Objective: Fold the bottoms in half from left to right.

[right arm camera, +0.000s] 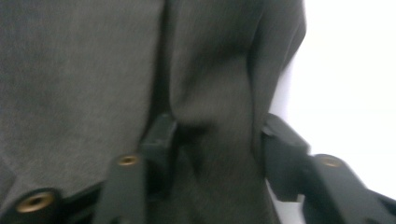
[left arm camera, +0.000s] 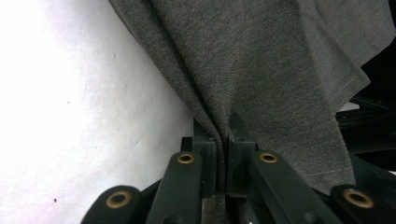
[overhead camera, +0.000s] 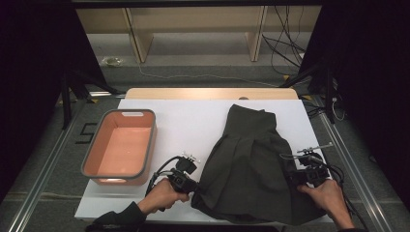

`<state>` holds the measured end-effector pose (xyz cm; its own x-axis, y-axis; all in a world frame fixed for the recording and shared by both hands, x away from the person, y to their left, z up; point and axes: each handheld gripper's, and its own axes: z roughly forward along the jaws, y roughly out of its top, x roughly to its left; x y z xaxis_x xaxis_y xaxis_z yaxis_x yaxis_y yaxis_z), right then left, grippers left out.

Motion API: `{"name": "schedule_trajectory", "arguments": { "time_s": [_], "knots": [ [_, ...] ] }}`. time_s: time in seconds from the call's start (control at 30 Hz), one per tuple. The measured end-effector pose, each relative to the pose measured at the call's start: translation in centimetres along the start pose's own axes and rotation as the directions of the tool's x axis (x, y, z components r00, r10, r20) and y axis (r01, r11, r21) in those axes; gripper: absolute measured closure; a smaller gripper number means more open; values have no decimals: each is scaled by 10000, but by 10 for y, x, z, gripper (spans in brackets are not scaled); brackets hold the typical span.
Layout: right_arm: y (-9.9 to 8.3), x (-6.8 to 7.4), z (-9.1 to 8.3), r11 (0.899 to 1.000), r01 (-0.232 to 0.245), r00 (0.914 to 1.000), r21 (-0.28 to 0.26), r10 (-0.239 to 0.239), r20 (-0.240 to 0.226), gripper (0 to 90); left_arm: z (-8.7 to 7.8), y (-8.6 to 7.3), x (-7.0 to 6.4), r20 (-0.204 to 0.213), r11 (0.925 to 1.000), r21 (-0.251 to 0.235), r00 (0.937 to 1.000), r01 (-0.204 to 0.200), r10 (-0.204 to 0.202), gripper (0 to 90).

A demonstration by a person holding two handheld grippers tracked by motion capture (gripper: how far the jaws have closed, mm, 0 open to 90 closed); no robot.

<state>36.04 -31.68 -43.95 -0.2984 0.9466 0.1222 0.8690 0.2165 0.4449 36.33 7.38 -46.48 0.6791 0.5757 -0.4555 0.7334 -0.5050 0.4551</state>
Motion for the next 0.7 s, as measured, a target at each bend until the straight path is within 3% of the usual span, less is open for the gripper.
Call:
{"name": "schedule_trajectory", "arguments": {
  "time_s": [0.17, 0.3, 0.5, 0.57, 0.63, 0.7],
  "knots": [
    [21, -6, -22, 9897, -67, 9996, -1432, 25, -296, 413, 1, 1, 0, 30, 9999, 101, 10000, -91, 90, 820],
    [46, -8, -26, 9803, -39, 9993, -1972, -35, -371, 410, 3, 1, -2, -6, 9999, 125, 10000, -88, 88, 810],
    [91, 2, -6, 9780, 193, 9983, -2077, -304, -505, 441, 4, 1, -3, -58, 9995, 196, 9997, -254, 255, 806],
    [102, 8, 2, 9783, 294, 9972, -2049, -428, -613, 487, 5, 1, -3, -52, 9994, 225, 9996, -280, 281, 806],
    [111, 12, 13, 9829, 448, 9978, -1785, -529, -408, 525, 5, 1, -4, -54, 9993, 236, 9995, -303, 304, 807],
    [116, 12, 26, 9886, 296, 9988, -1475, -348, -332, 626, 5, 0, -5, -57, 9991, 246, 9994, -338, 340, 813]
  ]
}}
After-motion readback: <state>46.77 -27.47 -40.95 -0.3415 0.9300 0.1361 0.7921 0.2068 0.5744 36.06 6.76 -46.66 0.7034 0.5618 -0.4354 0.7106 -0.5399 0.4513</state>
